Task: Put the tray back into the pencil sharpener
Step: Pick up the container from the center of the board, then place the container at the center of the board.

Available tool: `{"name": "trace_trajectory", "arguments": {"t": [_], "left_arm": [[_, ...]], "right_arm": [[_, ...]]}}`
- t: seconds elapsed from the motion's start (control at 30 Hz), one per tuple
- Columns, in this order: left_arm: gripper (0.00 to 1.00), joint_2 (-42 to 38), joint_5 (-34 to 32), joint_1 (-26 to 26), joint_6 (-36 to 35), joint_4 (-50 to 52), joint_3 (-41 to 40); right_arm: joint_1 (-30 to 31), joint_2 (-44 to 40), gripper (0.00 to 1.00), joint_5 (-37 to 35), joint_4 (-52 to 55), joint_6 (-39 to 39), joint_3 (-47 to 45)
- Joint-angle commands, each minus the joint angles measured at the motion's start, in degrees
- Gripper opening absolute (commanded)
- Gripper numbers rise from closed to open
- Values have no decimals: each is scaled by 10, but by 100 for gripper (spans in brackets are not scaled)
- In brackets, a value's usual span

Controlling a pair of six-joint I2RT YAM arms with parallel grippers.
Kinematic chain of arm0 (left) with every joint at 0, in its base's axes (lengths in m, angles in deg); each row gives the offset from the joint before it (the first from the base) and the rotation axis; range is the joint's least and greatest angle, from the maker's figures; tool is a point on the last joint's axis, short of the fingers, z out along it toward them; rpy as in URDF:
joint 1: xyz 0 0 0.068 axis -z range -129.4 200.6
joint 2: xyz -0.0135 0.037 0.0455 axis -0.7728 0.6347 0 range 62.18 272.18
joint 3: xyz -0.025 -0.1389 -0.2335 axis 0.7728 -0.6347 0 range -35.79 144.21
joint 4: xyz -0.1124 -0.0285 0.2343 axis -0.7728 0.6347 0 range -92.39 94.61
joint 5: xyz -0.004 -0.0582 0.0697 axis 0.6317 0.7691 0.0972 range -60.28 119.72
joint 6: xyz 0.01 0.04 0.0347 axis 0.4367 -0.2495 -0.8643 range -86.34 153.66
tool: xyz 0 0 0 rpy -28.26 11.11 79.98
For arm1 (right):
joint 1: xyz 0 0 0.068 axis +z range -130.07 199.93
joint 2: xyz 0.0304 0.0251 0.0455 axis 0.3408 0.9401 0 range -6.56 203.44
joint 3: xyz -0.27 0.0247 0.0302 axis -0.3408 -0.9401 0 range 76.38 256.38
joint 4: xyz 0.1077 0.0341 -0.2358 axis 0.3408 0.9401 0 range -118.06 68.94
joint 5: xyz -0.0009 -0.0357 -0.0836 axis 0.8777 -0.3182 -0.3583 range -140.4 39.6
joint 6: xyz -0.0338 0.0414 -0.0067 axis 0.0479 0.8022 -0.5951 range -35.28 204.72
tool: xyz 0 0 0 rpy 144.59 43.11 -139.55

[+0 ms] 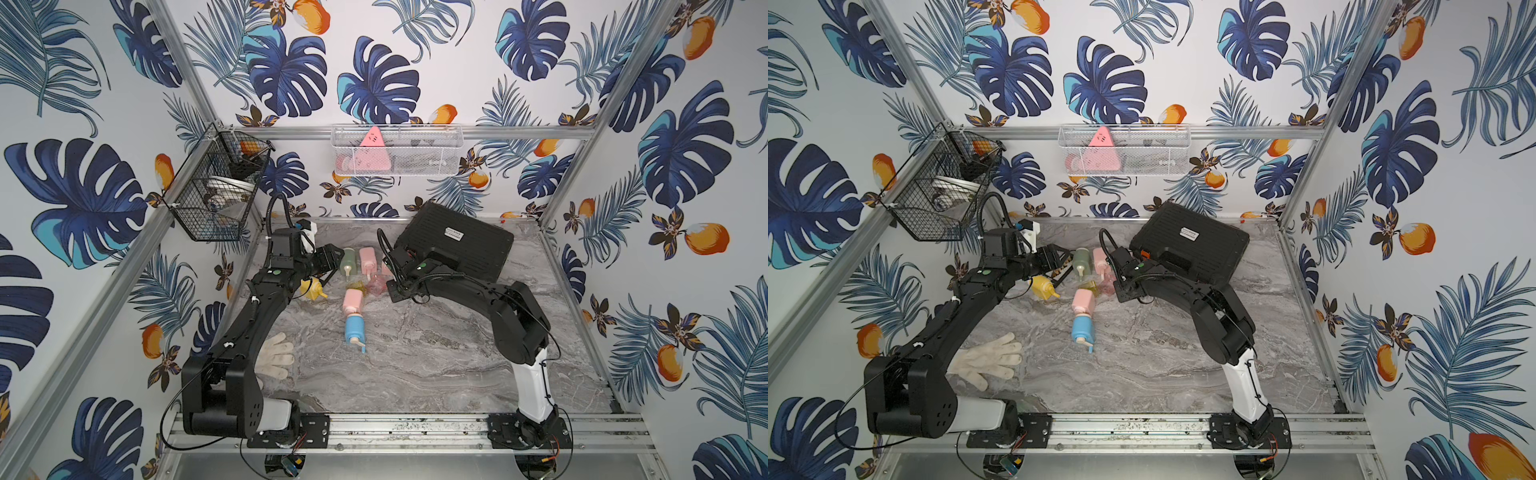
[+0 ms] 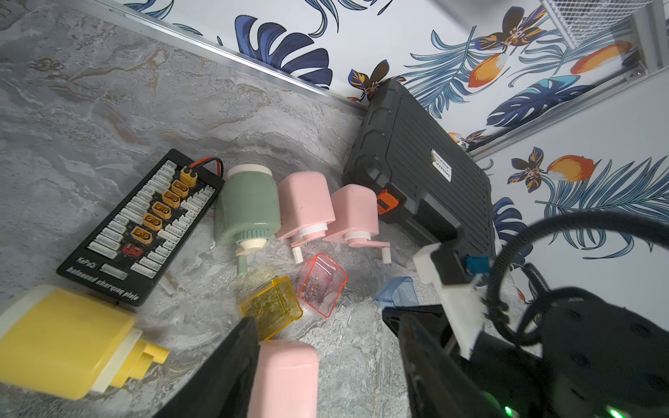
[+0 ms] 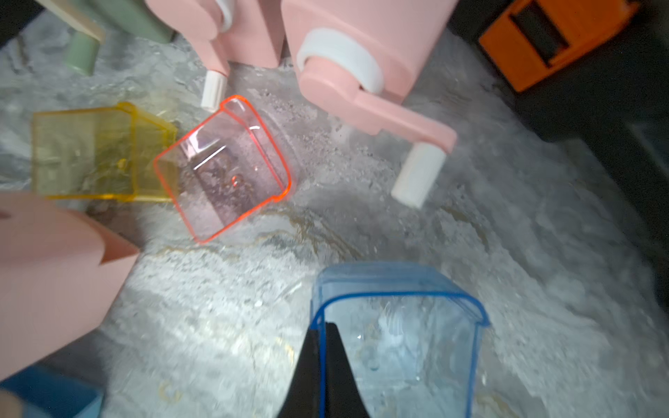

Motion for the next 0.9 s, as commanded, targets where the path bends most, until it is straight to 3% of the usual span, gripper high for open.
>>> {"name": "trace_trajectory", "arguments": {"t": [0.0, 0.2, 0.4, 0.6, 0.87], "left_arm": [[66, -13, -9, -1, -8, -19, -5], [65, -14, -9, -1, -5, -21, -7], [64, -11, -13, -1, -8, -20, -9], [64, -12, -16, -1, -9, -22, -13], [64, -8, -23, -1, -15, -16, -12]], "right_arm": [[21, -67, 1, -35, 15, 55, -62], [72, -178, 1, -87, 40, 164, -196], [107, -237, 2, -127, 74, 269, -282], [111, -229, 3, -141, 96, 348, -305], [111, -186, 5, -131, 86, 361, -298]]}}
